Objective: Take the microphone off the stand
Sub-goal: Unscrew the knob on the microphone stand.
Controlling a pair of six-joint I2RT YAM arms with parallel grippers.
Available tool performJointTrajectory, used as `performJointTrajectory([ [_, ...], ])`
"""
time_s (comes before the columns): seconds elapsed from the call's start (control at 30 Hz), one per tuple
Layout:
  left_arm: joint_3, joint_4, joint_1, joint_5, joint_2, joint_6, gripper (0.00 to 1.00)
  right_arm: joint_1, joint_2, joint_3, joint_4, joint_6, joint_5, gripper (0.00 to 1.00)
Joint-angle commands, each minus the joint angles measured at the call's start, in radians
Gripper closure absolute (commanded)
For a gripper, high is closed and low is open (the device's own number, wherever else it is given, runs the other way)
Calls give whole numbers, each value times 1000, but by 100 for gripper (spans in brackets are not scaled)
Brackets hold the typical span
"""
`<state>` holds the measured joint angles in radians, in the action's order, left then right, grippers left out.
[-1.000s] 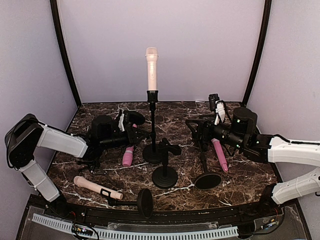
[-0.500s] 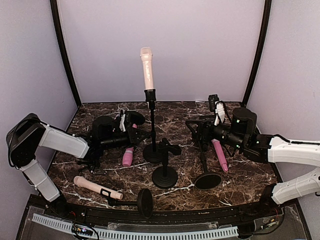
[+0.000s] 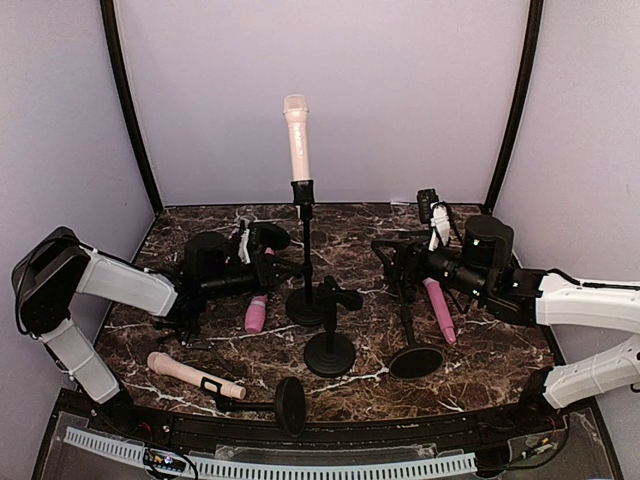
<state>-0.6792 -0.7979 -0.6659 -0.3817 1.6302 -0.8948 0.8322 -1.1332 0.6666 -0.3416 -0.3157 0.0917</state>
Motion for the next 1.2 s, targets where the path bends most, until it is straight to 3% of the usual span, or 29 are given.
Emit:
performJointTrajectory([
  [0.0, -50, 135, 0, 48, -100, 176, 52, -2, 23, -13, -23, 3, 18, 17],
  [0.1, -92, 248, 0, 108, -155, 336, 44, -2, 29, -19, -25, 2, 20, 17],
  [0.23, -103, 343, -8, 156, -206, 536, 42, -2, 36, -29, -34, 1, 21, 17],
  [0.43, -66, 343, -96, 258, -254, 942, 43, -2, 46, -32, -30, 4, 23, 17],
  [0.57, -14, 257, -139, 312, -278, 1124, 44, -2, 56, -35, -24, 6, 29, 17],
  [0.8, 22, 185, -159, 370, -261, 1336, 47, -2, 75, -41, -13, 3, 39, 17],
  [1.17, 2, 176, -206, 435, -184, 1503, 48, -2, 79, -43, -11, -1, 41, 17],
])
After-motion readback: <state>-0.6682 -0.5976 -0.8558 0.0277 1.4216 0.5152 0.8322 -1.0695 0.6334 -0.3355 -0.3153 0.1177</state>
